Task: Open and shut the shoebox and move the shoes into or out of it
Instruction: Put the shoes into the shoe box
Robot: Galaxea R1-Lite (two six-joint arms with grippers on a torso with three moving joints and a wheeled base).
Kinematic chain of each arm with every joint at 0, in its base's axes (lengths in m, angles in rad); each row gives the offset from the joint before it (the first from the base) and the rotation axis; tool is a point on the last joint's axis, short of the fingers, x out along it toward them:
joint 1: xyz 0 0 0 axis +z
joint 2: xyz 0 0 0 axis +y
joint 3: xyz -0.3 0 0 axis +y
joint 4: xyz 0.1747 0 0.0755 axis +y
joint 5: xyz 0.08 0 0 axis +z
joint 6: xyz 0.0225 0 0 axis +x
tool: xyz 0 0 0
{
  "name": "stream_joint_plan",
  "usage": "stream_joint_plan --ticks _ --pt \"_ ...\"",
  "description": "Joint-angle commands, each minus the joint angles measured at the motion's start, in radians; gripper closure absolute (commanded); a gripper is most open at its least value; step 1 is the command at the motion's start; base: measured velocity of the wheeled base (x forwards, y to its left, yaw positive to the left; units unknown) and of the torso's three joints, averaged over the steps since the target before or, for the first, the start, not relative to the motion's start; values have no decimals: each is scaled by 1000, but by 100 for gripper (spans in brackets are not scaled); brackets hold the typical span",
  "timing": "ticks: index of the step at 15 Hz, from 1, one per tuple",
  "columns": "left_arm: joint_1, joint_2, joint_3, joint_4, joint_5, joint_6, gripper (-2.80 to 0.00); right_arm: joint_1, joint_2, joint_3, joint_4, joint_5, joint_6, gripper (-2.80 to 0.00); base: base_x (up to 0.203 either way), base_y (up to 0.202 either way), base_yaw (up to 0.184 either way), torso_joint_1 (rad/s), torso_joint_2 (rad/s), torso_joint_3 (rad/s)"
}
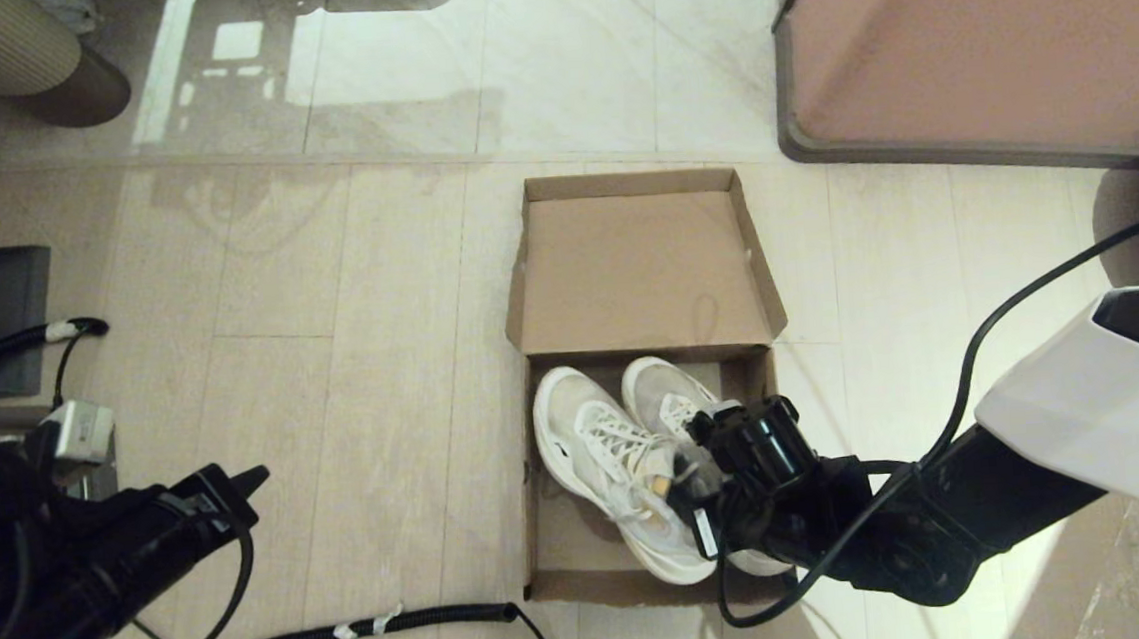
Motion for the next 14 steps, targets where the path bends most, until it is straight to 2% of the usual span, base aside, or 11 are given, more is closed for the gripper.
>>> stream_joint_plan --ticks 1,7,8,14 --pt "0 17 -2 -5 -1 -2 0 -11 21 -2 -4 -1 4 0 0 0 0 0 0 0" --pt "0 22 -1 -5 0 -2 0 -15 59 -56 -5 -3 5 0 0 0 0 0 0 0" --pt "0 24 -3 -5 0 -2 0 -17 66 -74 -5 -4 5 -280 0 0 0 0 0 0" --pt "0 27 -1 -5 0 -2 0 -17 77 -101 -6 -11 24 -280 0 0 0 0 0 0"
